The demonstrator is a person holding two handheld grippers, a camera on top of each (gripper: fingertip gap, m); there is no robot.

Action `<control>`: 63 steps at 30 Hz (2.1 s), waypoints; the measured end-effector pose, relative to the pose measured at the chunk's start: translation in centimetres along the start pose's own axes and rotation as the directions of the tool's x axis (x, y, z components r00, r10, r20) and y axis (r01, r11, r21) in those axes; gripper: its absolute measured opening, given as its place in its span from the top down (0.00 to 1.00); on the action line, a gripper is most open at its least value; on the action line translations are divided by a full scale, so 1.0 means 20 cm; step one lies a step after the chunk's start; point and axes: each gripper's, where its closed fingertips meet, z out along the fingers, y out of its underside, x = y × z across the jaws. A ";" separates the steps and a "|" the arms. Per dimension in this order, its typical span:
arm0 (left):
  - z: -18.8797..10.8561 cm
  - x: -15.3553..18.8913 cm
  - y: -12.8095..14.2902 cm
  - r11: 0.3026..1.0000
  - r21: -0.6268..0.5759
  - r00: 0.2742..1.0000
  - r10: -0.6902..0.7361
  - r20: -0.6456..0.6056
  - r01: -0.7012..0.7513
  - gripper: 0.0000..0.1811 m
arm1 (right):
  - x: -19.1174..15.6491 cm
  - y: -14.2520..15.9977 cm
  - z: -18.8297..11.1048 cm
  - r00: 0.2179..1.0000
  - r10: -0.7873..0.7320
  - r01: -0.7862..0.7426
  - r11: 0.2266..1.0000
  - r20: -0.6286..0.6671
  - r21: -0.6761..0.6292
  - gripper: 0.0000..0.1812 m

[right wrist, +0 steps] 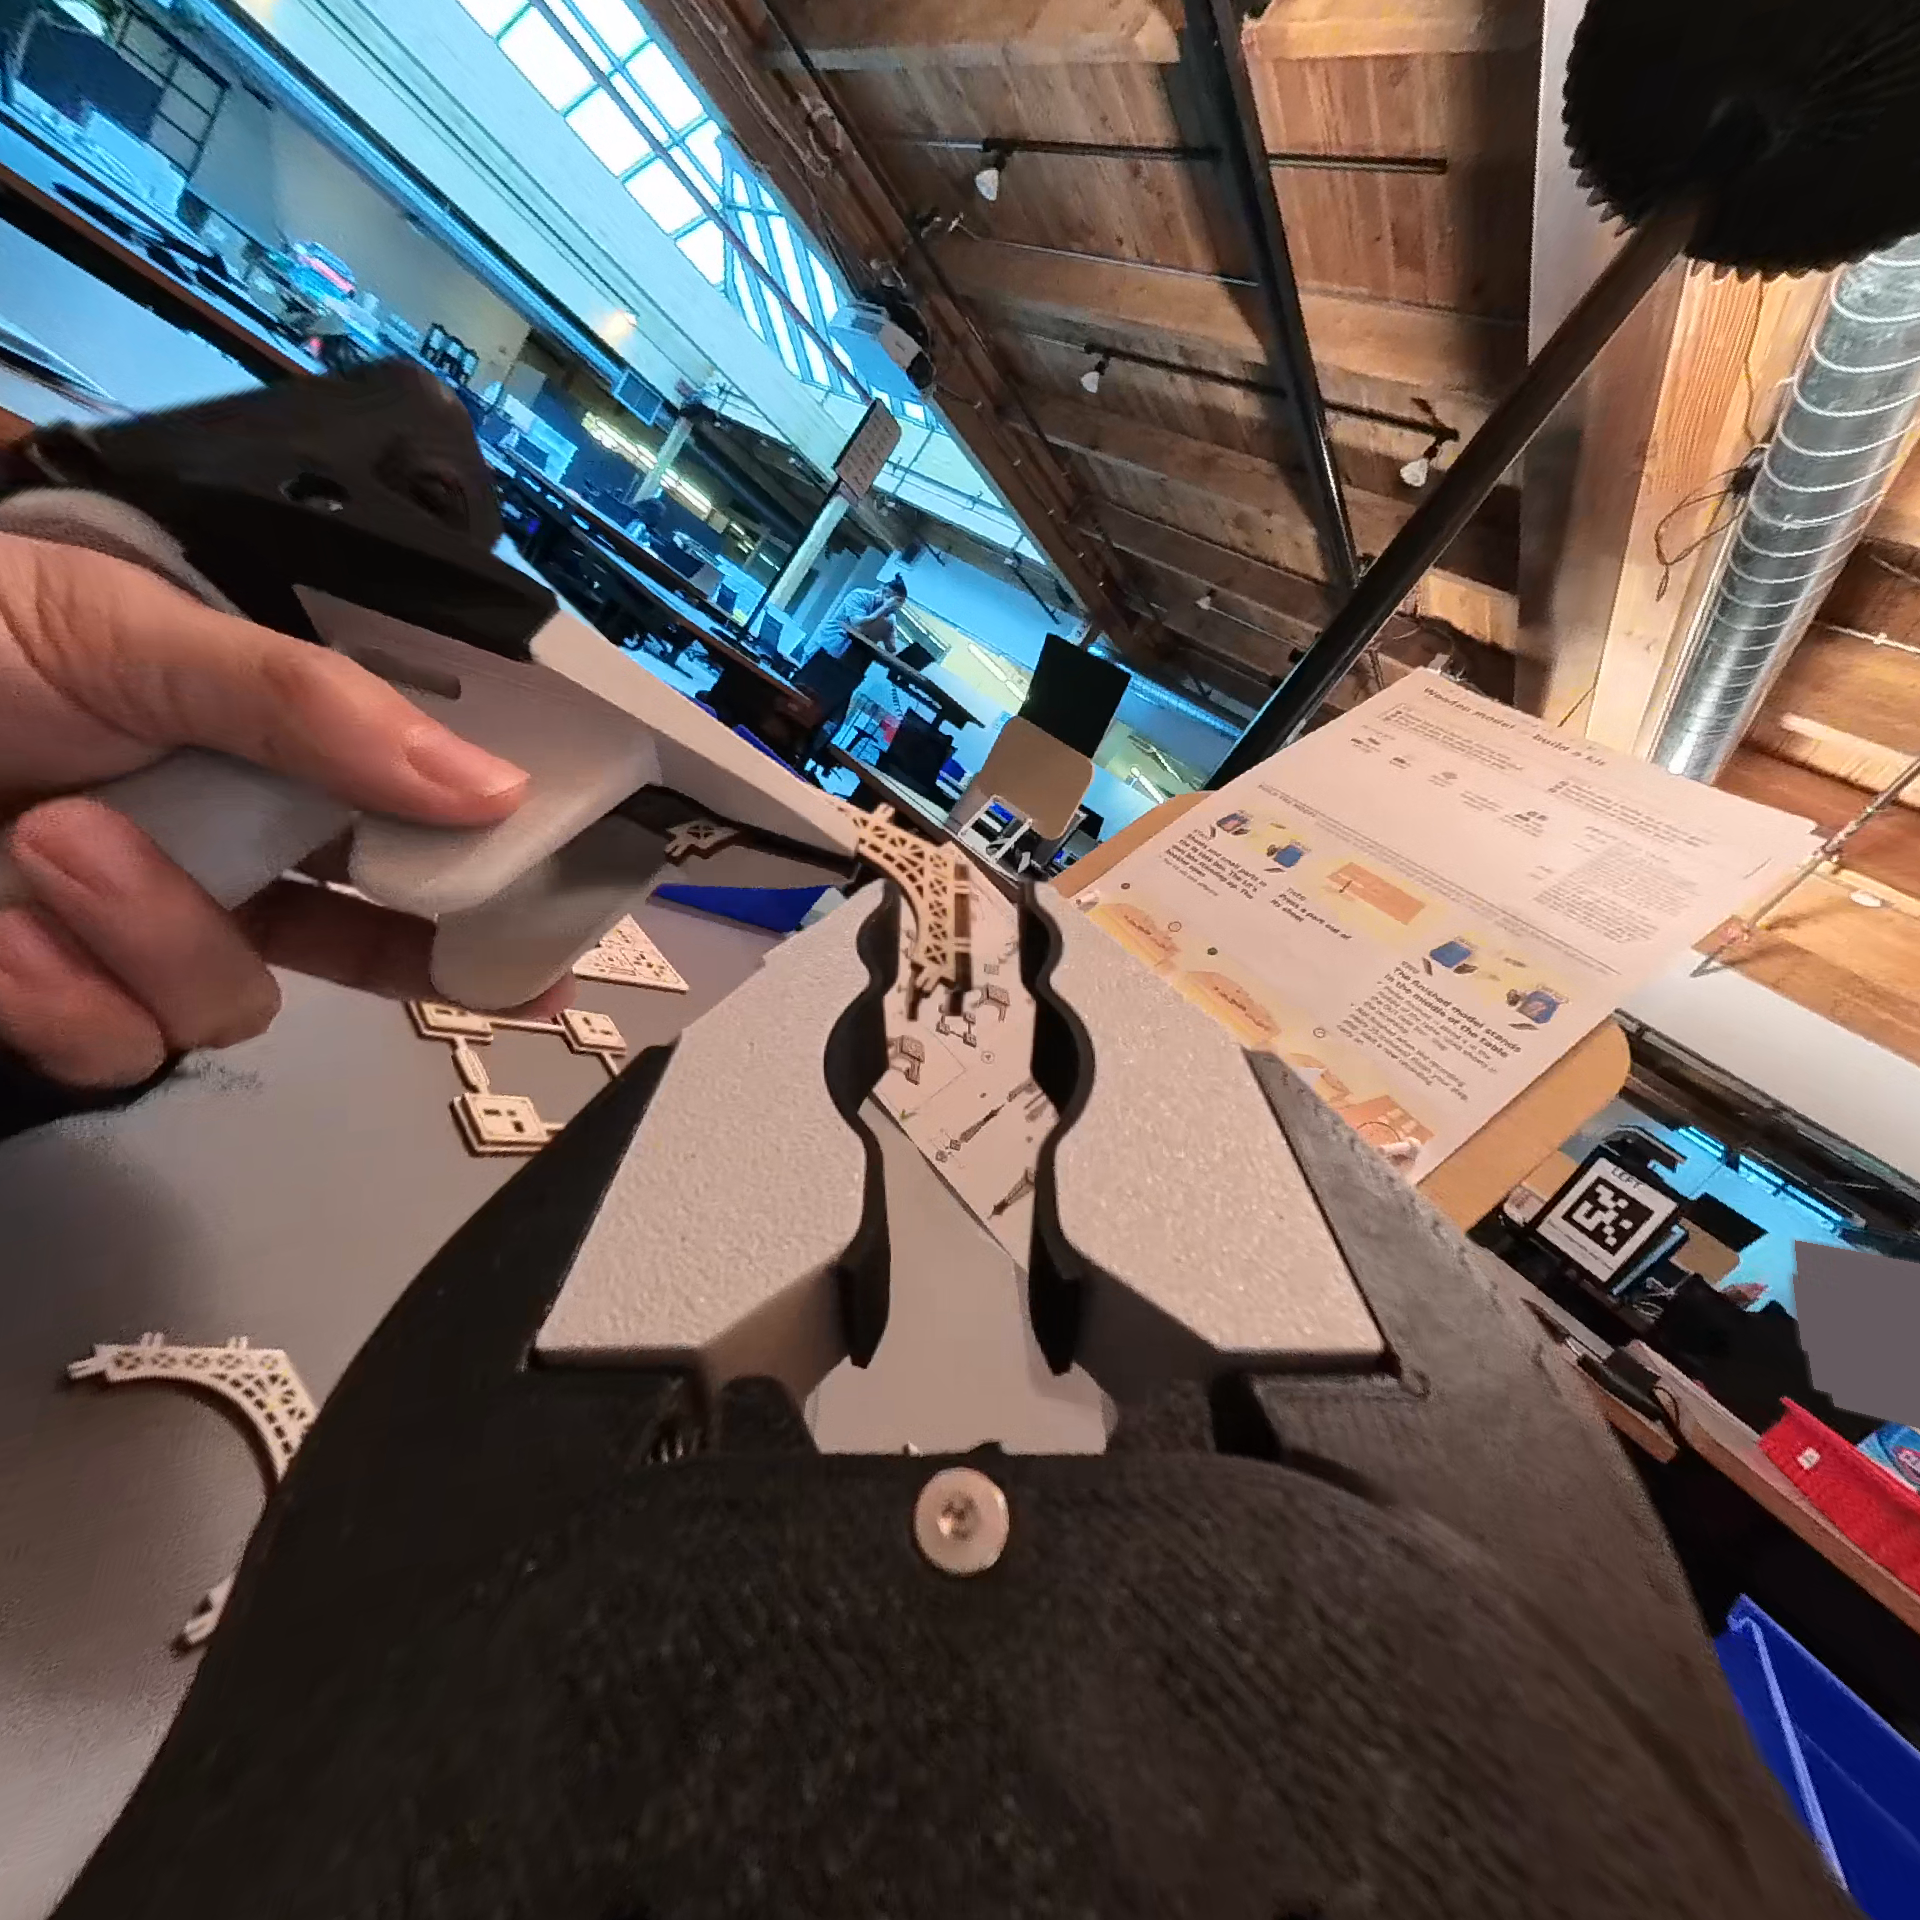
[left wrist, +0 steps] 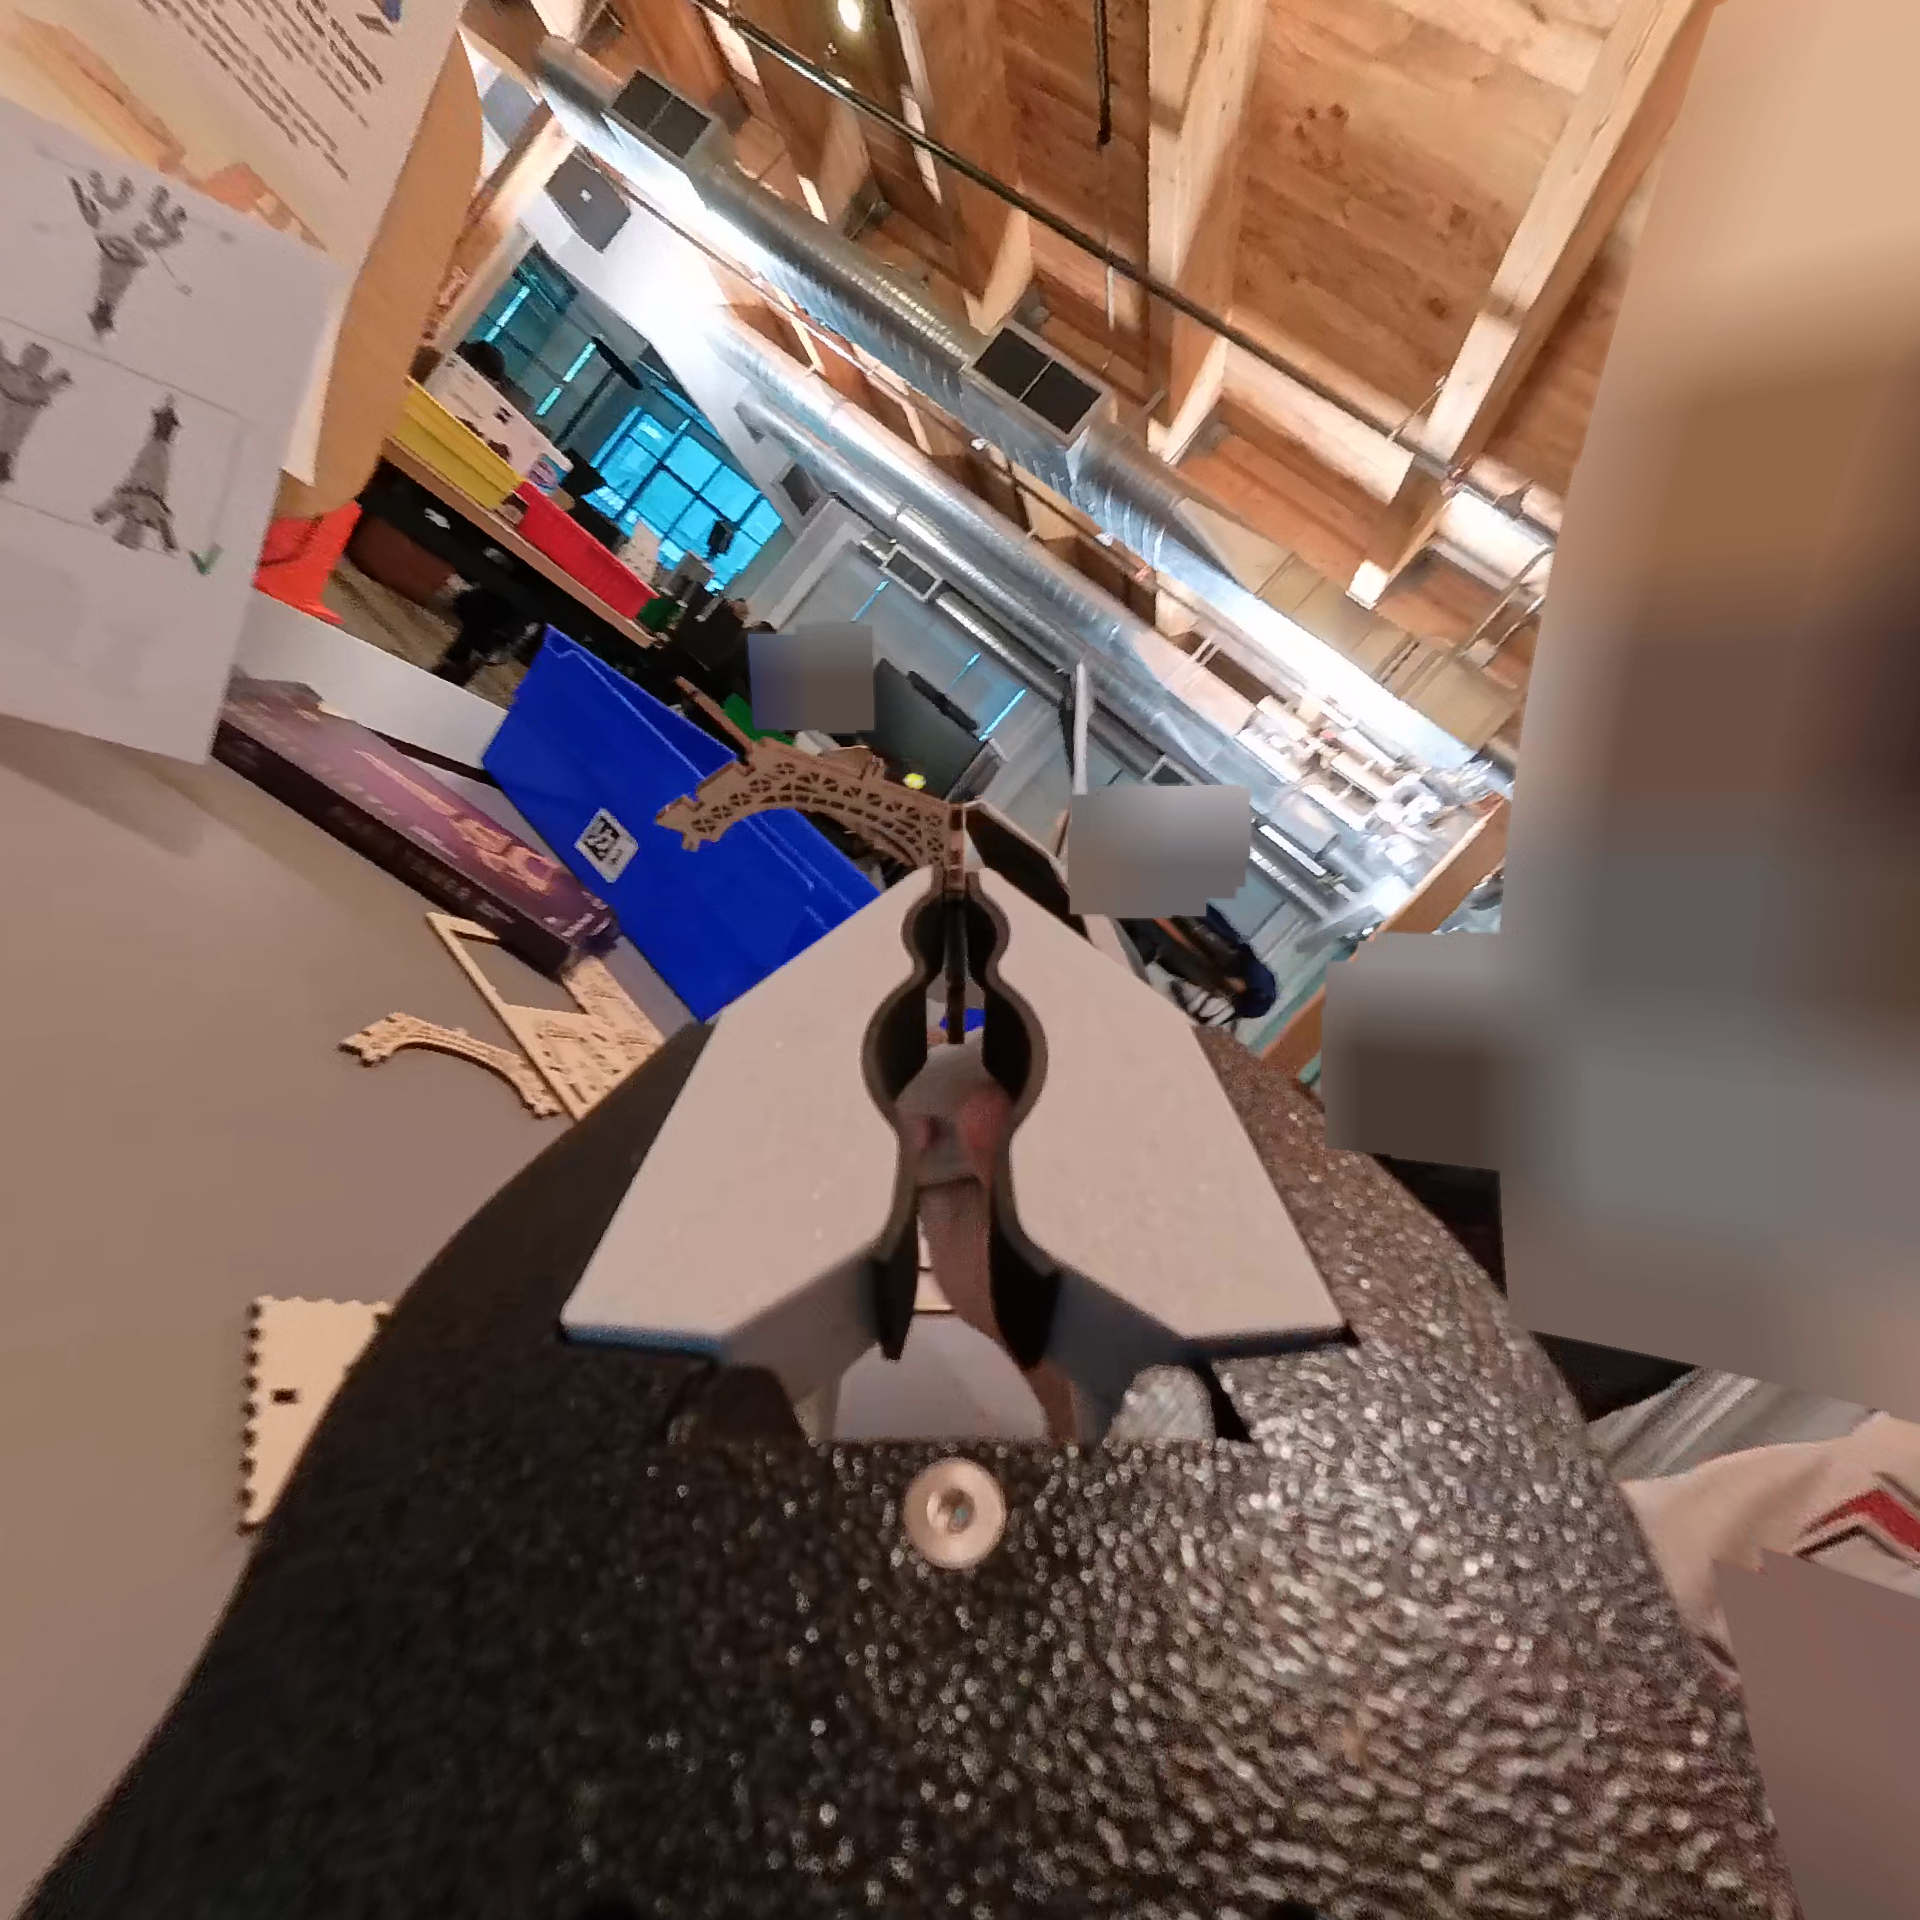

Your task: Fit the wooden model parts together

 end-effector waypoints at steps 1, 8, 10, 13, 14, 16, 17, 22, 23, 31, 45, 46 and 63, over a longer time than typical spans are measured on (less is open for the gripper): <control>0.00 0.00 0.00 1.000 -0.011 0.999 0.027 0.016 -0.027 1.00 | 0.00 0.01 0.00 1.000 -0.005 0.005 1.000 0.004 -0.012 0.90; -0.01 0.00 0.00 0.989 -0.048 0.988 0.145 0.052 -0.142 1.00 | -0.02 0.02 0.01 1.000 -0.005 0.005 1.000 0.012 -0.016 0.95; -0.01 0.01 -0.01 0.985 -0.051 0.985 0.165 0.046 -0.162 0.99 | -0.01 0.02 0.01 1.000 0.020 -0.020 1.000 0.003 -0.009 0.95; -0.01 0.03 -0.03 0.970 -0.065 0.971 0.236 0.035 -0.233 0.93 | 0.04 0.00 0.00 0.993 0.120 -0.119 0.992 -0.001 0.033 0.95; -0.02 0.04 -0.04 0.960 -0.074 0.961 0.274 0.040 -0.271 0.87 | 0.04 -0.01 -0.01 0.984 0.176 -0.176 0.983 0.016 0.055 0.95; -0.03 0.04 -0.08 0.928 -0.094 0.929 0.367 0.058 -0.360 0.78 | 0.06 -0.03 -0.02 0.949 0.309 -0.313 0.944 0.059 0.106 0.95; -0.04 0.04 -0.11 0.910 -0.097 0.911 0.408 0.056 -0.402 0.77 | 0.08 -0.04 -0.02 0.923 0.375 -0.383 0.916 0.082 0.120 0.95; -0.10 0.16 -0.21 0.882 -0.044 0.882 0.468 -0.057 -0.470 0.73 | 0.18 -0.04 -0.06 0.793 0.595 -0.608 0.769 0.127 0.197 0.96; -0.10 0.16 -0.22 0.881 -0.048 0.881 0.468 -0.068 -0.471 0.73 | 0.19 -0.04 -0.06 0.772 0.618 -0.635 0.744 0.148 0.206 0.96; -0.03 0.01 -0.08 0.823 -0.283 0.865 0.498 -0.059 -0.493 0.81 | 0.14 -0.09 -0.09 0.553 0.729 -0.829 0.529 0.402 0.182 0.95; -0.03 -0.31 0.16 0.596 -0.544 0.741 0.668 -0.073 -0.591 1.00 | 0.18 0.33 -0.18 0.930 0.282 -0.241 0.952 0.235 -0.189 0.79; -0.02 -0.34 0.22 0.558 -0.570 0.721 0.687 -0.088 -0.602 1.00 | 0.19 0.37 -0.19 0.944 0.244 -0.196 0.957 0.224 -0.215 0.79; -0.07 -0.46 0.56 0.185 -0.733 0.543 0.789 -0.287 -0.655 0.94 | -0.02 0.51 -0.21 0.907 0.155 0.003 0.927 0.392 -0.375 0.81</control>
